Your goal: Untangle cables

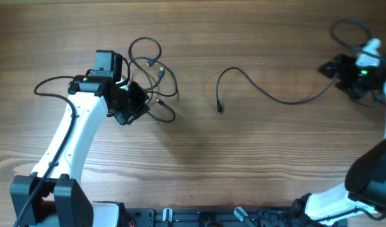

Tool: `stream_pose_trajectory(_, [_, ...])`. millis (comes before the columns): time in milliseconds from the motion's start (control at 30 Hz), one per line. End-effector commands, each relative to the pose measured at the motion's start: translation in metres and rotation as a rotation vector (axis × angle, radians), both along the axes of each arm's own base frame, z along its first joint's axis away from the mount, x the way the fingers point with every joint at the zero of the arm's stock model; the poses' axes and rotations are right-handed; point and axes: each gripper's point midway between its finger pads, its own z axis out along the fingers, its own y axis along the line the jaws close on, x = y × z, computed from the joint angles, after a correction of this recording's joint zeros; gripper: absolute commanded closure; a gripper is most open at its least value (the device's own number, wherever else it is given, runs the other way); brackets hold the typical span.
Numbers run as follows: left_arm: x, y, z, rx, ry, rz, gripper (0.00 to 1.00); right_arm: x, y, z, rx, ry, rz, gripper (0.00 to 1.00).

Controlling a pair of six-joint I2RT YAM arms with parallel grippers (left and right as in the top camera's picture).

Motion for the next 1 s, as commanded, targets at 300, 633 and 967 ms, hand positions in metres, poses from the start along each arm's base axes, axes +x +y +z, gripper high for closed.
stream_pose_trajectory(300, [0.000,0.000,0.000,-0.003,0.006,0.009,0.92,0.002,0.247,-0.051,0.132,0.059,0.485,0.21])
stream_pose_trajectory(633, [0.000,0.000,0.000,-0.003,0.008,0.009,0.91,-0.027,0.336,-0.133,0.046,0.192,0.567,0.60])
stream_pose_trajectory(967, [0.000,0.000,0.000,-0.003,0.008,0.009,0.91,0.023,0.239,-0.148,-0.157,0.184,0.286,0.81])
